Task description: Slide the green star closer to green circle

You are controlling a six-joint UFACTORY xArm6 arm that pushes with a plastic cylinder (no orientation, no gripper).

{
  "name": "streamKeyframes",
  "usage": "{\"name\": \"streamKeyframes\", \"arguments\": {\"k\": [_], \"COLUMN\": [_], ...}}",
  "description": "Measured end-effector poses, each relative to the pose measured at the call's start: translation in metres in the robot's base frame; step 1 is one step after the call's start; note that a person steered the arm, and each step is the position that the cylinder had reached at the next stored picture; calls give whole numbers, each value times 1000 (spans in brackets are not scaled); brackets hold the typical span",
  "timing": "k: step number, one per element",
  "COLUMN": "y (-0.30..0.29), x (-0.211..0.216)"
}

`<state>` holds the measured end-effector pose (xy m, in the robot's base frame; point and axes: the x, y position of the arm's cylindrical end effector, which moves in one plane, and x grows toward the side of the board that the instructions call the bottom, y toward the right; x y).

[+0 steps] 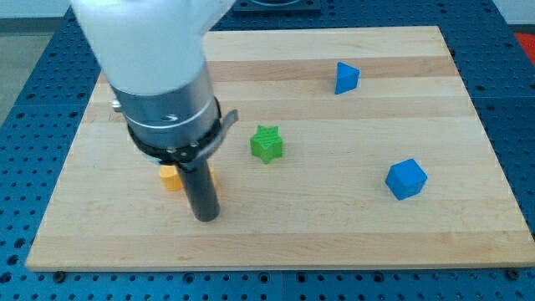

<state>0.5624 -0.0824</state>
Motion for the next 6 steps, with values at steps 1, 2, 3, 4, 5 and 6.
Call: {"name": "streamKeyframes", "arguments": {"k": [1, 2, 3, 4, 5, 6], "y": [54, 97, 105, 105, 105, 99], "x": [-1, -21, -49, -72, -97, -112]}}
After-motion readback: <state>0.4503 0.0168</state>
